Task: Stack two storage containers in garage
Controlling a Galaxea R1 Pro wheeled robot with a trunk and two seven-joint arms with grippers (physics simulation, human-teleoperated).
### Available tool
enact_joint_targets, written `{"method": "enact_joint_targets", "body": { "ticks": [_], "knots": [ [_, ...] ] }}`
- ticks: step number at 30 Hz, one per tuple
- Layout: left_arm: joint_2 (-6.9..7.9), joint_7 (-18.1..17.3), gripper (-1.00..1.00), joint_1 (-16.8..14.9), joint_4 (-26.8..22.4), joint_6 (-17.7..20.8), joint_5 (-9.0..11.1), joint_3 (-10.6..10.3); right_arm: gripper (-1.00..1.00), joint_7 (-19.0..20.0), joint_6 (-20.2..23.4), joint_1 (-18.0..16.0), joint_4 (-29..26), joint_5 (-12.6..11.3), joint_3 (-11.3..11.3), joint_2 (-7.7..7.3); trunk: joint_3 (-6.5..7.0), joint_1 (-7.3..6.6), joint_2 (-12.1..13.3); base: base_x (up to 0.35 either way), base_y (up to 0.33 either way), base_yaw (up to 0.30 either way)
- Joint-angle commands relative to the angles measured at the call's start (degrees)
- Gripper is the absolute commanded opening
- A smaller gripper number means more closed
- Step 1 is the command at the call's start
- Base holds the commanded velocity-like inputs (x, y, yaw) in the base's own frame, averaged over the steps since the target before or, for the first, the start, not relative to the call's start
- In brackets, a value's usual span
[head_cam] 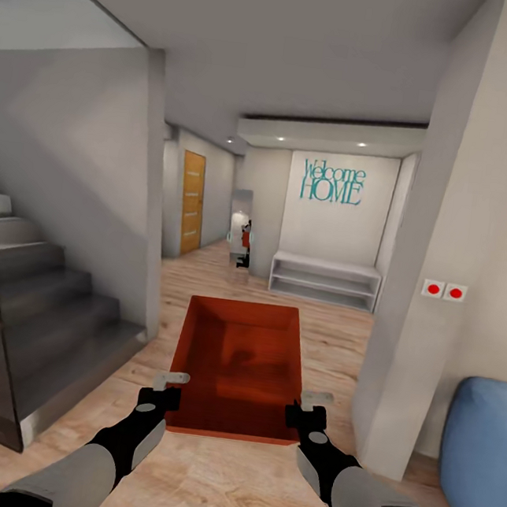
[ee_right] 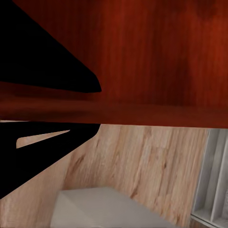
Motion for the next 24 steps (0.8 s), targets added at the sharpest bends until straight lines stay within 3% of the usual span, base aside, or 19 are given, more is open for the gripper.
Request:
{"method": "enact_joint_targets", "body": {
  "ticks": [1, 24],
  "knots": [
    [0.32, 1.13, -1.0, -0.08, -0.2, -2.57, -0.48, 0.66, -1.0, -0.56, -0.22, -0.02, 0.22, -0.42, -1.87, 0.0, -0.08, 0.04, -0.06, 0.322, 0.0, 0.0],
    [0.67, 1.13, -1.0, -0.08, -0.2, -2.58, -0.45, 0.66, -1.0, -0.54, -0.13, -0.02, 0.22, -0.42, -1.87, -0.01, -0.08, 0.04, -0.06, 0.322, 0.0, 0.0]
  ]
}}
